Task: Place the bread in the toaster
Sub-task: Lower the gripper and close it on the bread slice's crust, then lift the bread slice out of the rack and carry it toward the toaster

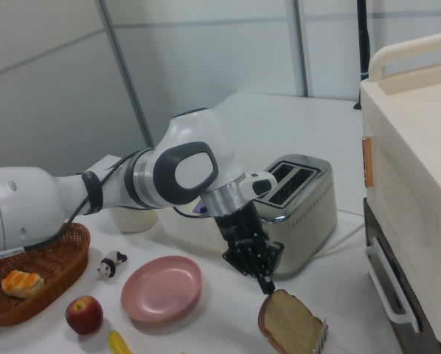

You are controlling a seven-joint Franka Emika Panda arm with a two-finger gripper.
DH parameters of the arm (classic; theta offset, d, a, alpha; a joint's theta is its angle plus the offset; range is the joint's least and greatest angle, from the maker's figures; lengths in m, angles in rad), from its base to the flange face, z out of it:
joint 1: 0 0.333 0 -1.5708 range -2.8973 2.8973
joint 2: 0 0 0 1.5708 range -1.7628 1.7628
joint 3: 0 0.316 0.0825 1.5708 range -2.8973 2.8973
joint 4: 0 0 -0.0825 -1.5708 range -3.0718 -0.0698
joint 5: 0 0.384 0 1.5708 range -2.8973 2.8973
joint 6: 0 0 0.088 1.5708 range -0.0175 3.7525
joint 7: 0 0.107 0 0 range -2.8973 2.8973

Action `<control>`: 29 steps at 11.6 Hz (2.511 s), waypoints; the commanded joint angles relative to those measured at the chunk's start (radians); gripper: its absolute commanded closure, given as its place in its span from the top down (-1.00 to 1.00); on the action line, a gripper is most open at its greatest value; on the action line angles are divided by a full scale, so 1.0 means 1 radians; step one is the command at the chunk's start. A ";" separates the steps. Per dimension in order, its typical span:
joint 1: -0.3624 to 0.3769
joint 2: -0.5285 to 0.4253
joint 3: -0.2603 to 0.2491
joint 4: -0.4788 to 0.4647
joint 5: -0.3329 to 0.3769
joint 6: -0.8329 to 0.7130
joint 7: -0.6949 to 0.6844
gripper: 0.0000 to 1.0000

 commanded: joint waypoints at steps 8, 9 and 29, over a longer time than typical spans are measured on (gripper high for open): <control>0.030 0.011 -0.024 -0.060 0.003 0.027 0.073 1.00; 0.050 0.028 -0.025 -0.061 0.002 0.027 0.088 1.00; 0.030 -0.107 -0.073 0.159 0.221 -0.129 -0.067 -1.00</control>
